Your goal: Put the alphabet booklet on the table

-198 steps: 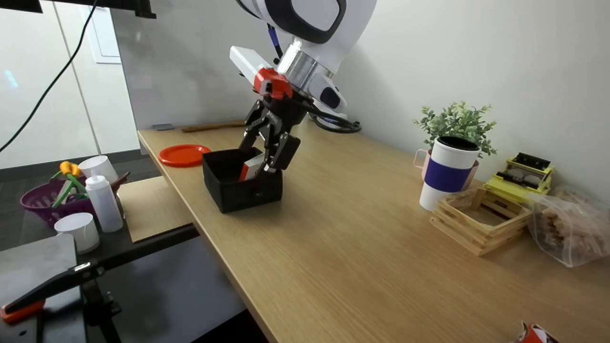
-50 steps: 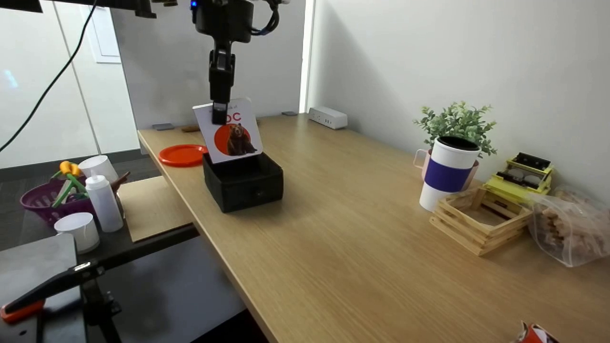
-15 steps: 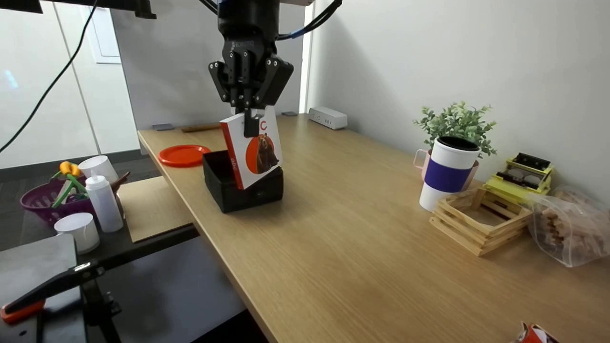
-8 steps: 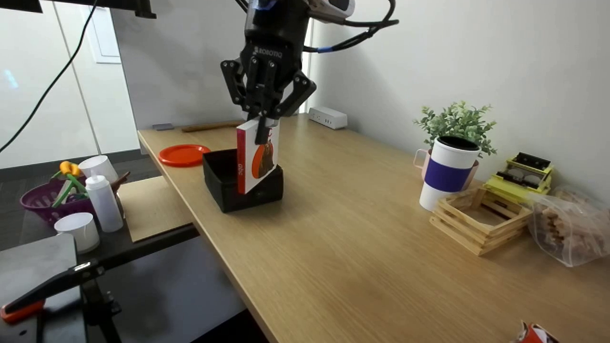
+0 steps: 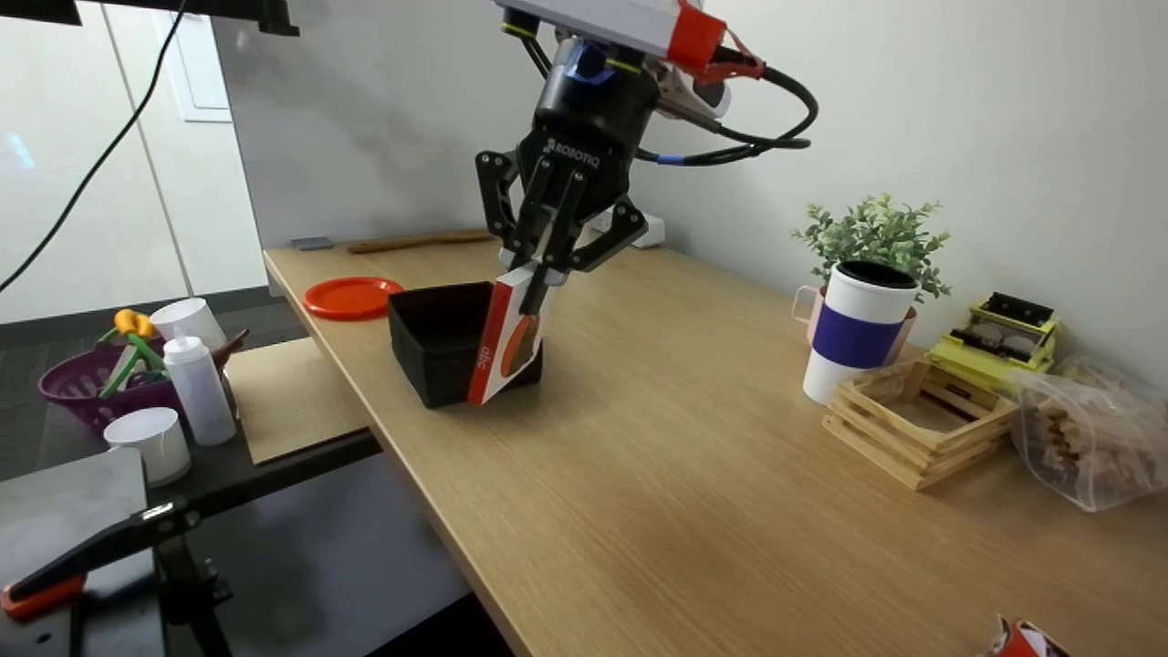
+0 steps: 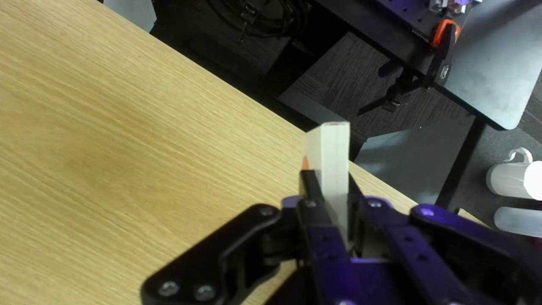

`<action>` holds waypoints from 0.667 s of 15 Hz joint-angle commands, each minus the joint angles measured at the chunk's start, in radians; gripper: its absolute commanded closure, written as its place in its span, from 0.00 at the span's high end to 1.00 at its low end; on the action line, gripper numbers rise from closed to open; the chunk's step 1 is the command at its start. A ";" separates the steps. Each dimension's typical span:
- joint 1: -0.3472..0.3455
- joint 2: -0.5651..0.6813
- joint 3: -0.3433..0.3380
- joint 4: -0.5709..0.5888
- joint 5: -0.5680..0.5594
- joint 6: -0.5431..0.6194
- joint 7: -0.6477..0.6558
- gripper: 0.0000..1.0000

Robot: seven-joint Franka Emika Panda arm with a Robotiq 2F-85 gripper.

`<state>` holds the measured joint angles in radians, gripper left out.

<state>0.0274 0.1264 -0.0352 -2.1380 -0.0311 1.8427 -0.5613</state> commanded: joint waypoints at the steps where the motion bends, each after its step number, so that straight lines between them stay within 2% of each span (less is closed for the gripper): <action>1: -0.037 0.086 0.013 0.086 0.021 -0.037 0.018 0.04; 3: -0.055 0.112 0.012 0.104 0.049 -0.021 0.033 0.04; 10: -0.141 0.124 0.001 0.100 0.271 0.138 0.088 0.04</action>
<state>-0.0813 0.2430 -0.0372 -2.0453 0.1783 1.9269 -0.4956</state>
